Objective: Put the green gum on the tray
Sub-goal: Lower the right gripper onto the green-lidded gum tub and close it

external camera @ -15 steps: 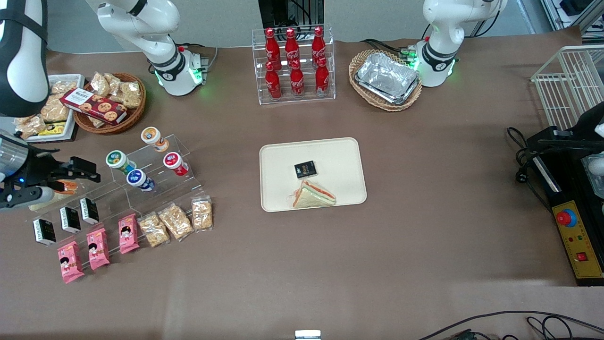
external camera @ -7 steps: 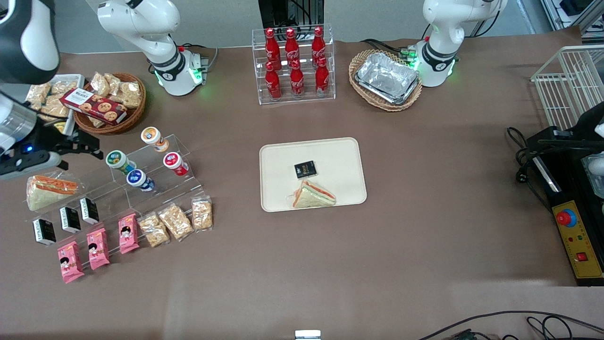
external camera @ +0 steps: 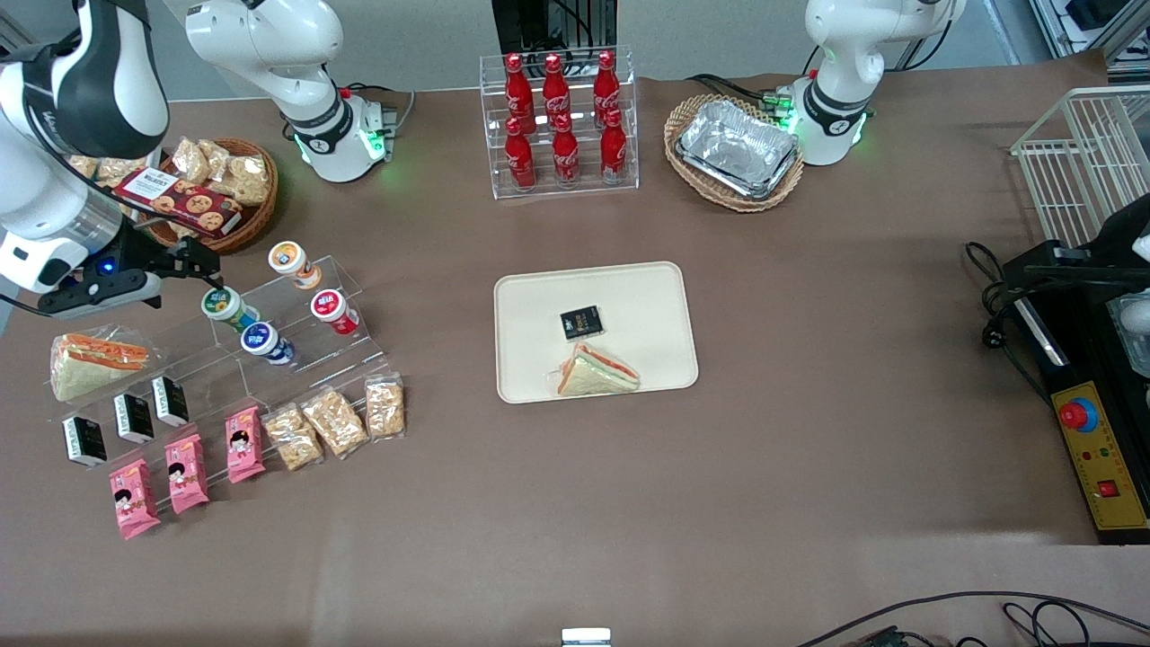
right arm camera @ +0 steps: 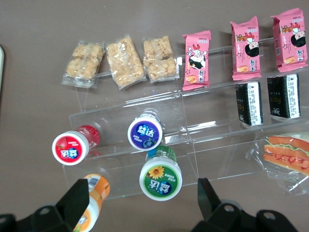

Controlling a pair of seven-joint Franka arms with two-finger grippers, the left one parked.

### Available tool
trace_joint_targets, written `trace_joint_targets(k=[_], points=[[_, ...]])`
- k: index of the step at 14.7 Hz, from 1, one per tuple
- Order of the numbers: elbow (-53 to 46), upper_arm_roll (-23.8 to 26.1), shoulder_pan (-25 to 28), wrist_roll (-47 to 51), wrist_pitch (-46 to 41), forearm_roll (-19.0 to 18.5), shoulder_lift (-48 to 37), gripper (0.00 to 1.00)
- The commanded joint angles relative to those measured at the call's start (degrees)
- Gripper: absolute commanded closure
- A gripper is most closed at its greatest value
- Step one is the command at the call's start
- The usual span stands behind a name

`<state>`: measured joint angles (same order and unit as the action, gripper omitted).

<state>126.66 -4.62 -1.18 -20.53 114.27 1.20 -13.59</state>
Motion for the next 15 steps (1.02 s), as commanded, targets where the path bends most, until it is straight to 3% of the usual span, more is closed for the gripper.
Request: trace_joint_targets(k=[1, 15], points=[[5.43, -1.09, -0.23, -0.74, 4.82, -1.46, -2.14, 0.00], [15.71, -1.27, -2.16, -0.66, 15.80, -1.90, -2.14, 0.00]])
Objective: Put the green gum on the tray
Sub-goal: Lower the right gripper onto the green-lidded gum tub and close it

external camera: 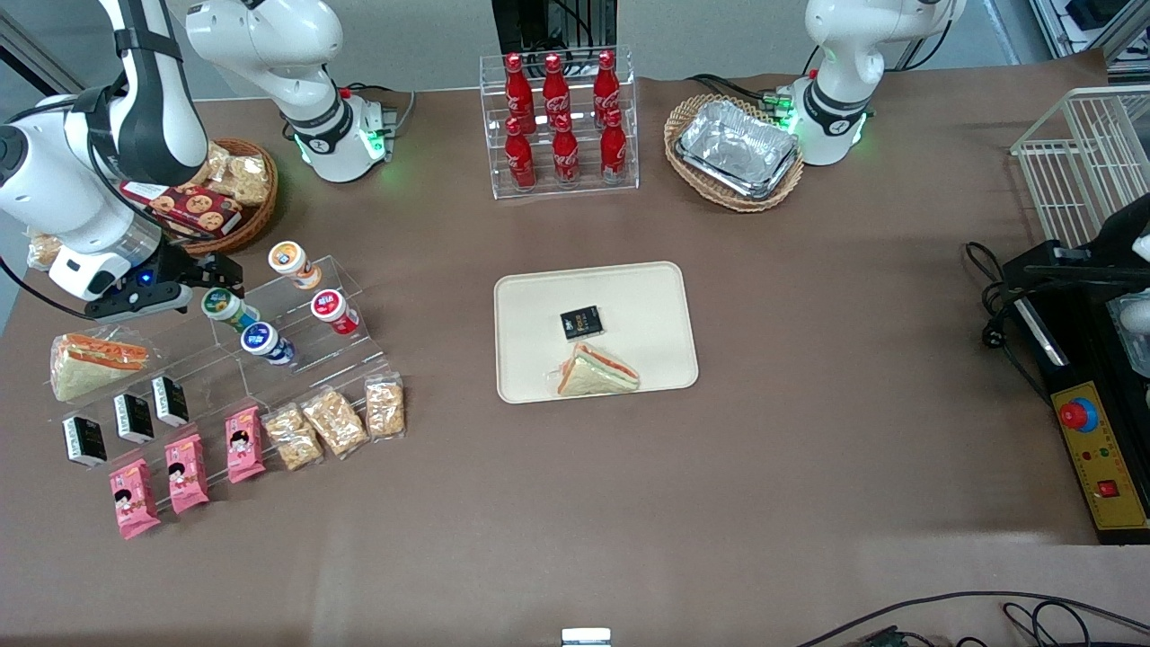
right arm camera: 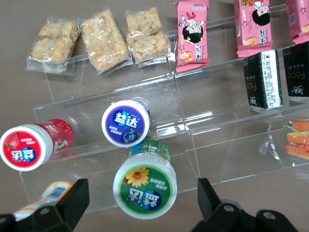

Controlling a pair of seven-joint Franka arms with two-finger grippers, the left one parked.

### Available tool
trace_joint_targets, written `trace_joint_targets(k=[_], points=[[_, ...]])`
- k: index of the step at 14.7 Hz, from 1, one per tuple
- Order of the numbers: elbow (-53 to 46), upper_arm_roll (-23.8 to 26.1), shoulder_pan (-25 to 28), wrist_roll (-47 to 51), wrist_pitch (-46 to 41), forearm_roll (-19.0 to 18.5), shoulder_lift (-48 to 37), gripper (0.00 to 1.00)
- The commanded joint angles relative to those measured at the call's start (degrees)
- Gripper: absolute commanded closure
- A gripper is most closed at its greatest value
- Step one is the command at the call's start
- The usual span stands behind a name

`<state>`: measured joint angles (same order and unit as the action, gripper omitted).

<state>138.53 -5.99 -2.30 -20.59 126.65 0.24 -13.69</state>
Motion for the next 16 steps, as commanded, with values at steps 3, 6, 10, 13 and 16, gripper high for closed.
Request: trace_joint_targets(k=[3, 6, 10, 13, 16], points=[[5.26, 0.10, -1.22, -0.59, 4.48, -0.94, -2.04, 0.00], [5.34, 0.10, -1.22, -0.59, 4.48, -0.94, -1.96, 0.00], [5.34, 0.10, -1.22, -0.42, 4.48, -0.94, -1.61, 0.26], [5.26, 0.10, -1.22, 0.11, 4.48, -0.94, -1.25, 0.58], [5.17, 0.10, -1.13, 0.20, 4.48, -0.94, -0.82, 0.62]])
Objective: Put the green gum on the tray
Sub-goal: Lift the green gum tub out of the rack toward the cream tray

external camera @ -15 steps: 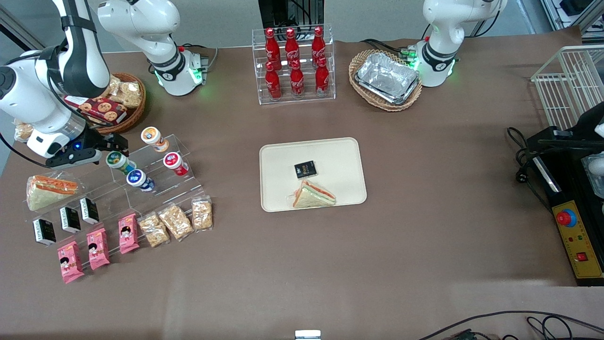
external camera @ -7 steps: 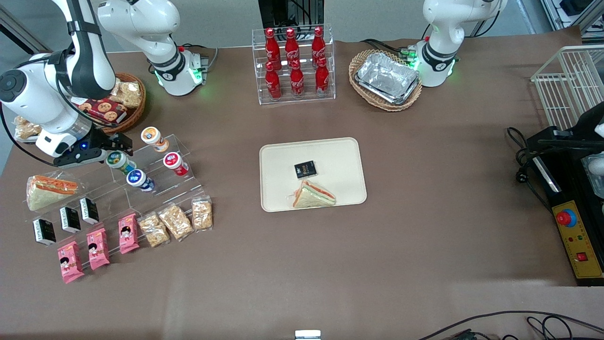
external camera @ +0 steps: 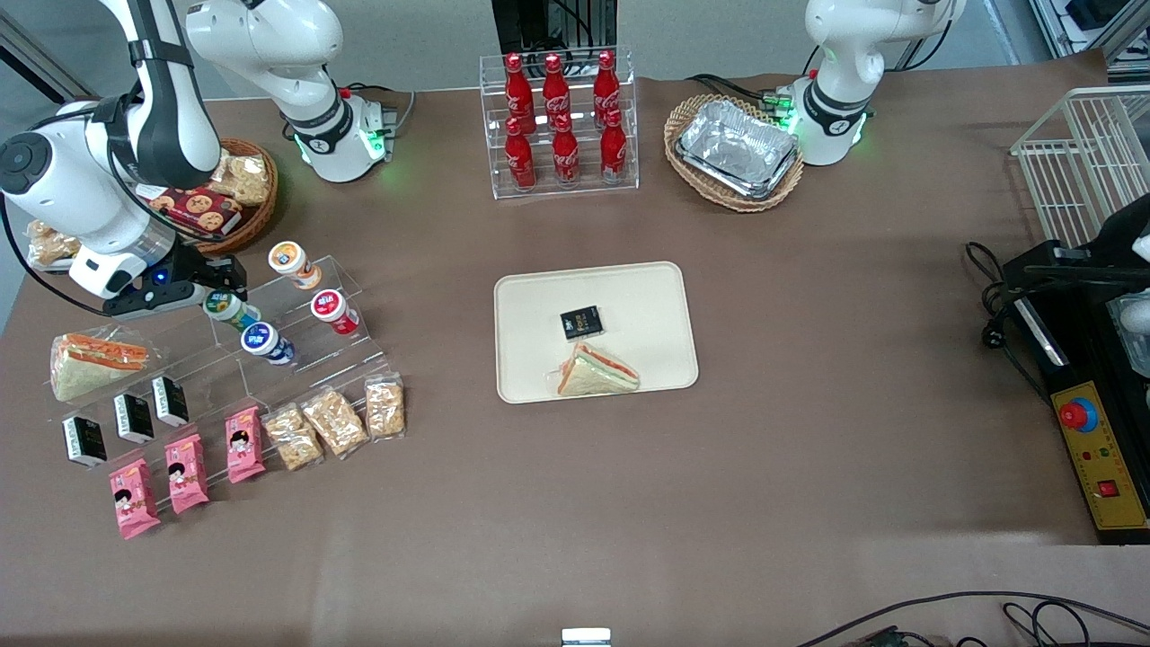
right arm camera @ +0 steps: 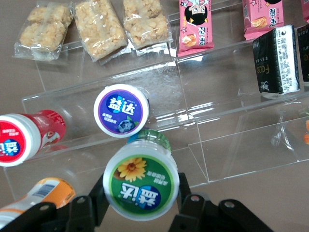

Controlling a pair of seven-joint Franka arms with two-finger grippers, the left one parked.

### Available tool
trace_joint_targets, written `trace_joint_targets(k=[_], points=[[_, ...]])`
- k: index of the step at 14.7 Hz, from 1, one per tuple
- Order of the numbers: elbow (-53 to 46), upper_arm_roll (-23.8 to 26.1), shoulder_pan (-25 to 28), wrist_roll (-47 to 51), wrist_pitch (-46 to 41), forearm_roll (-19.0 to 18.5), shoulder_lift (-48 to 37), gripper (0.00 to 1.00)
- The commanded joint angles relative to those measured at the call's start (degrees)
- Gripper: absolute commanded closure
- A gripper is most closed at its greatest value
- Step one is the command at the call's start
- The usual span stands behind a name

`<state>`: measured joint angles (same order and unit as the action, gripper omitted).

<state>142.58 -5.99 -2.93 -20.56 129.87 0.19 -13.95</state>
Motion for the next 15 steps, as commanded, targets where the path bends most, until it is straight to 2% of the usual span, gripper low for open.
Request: trace_joint_targets(k=[1, 5, 11, 15], points=[[1.12, 0.10, -0.59, 0.26, 1.26, -0.89, -0.46, 0.62], [-4.22, 0.19, -0.06, 0.00, -2.58, -1.07, 0.15, 0.62], [-28.81, 0.81, 1.43, -0.36, -25.42, -1.68, 8.05, 0.61], [-35.34, 0.89, 3.71, 0.61, -32.22, -0.98, 8.33, 0.61]])
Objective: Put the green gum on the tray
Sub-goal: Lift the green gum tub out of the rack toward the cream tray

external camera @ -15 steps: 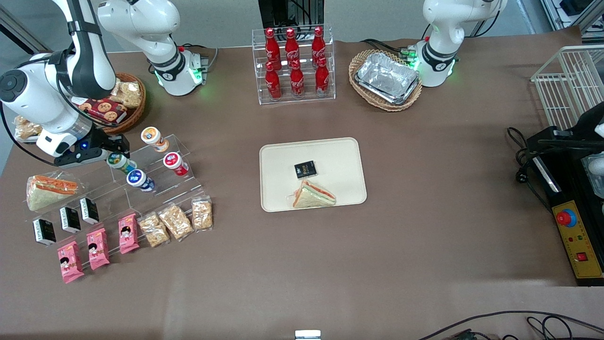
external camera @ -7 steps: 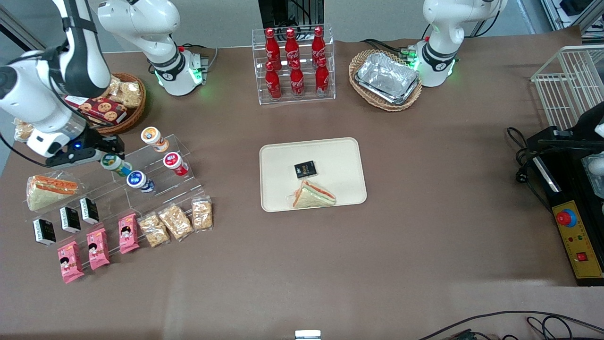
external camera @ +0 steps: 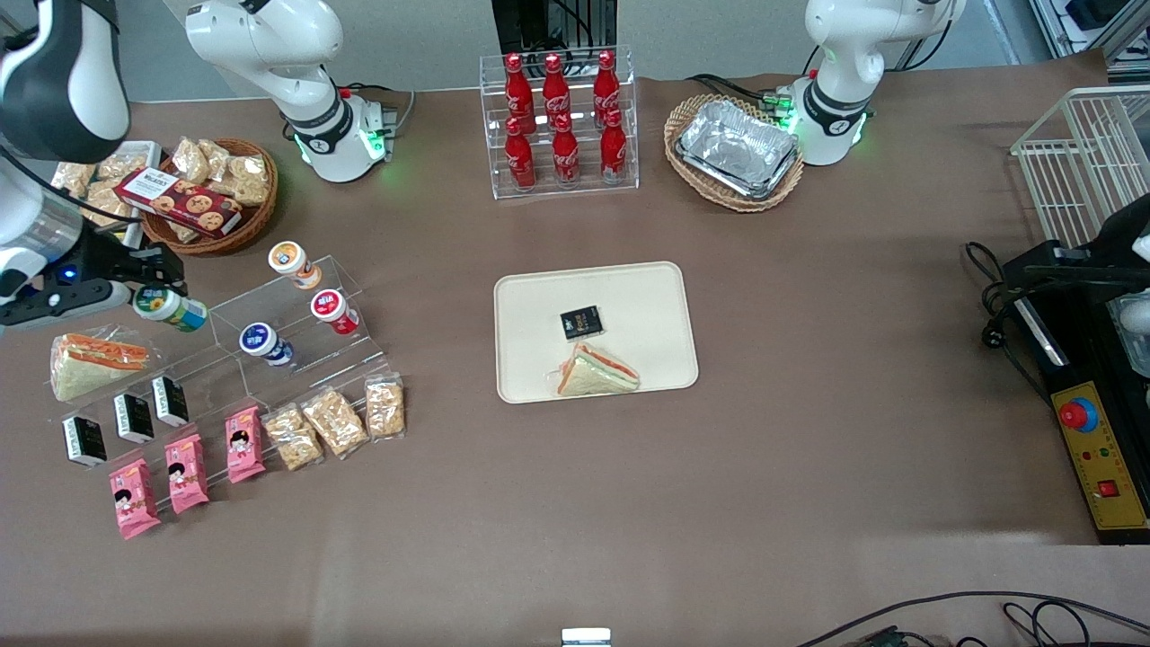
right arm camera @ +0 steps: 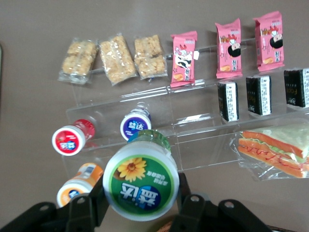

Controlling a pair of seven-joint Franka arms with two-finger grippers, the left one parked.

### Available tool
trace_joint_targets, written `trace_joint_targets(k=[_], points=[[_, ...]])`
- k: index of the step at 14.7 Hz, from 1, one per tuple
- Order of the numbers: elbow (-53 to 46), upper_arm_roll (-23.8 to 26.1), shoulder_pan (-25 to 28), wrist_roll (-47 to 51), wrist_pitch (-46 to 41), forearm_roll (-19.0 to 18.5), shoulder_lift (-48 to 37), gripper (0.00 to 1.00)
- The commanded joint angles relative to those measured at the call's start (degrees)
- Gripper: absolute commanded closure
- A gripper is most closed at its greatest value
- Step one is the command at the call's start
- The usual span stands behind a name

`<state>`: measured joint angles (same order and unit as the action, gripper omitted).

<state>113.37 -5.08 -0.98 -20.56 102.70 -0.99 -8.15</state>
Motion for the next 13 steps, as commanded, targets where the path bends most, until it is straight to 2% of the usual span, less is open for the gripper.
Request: trace_joint_targets(k=[1, 5, 8, 11, 13], points=[[-7.01, 0.07, 2.38, 1.83, -5.49, 0.37, 2.52, 0.61], [-9.48, 0.16, 9.48, 14.80, -8.39, 0.73, 2.70, 0.61], [-9.57, 0.16, 16.69, 29.65, -8.30, 3.36, 3.05, 0.61], [-9.57, 0.16, 23.19, 41.70, -7.43, 4.15, 4.89, 0.61], [-8.70, 0.07, 25.49, 47.87, -5.59, 5.73, 6.12, 0.61]])
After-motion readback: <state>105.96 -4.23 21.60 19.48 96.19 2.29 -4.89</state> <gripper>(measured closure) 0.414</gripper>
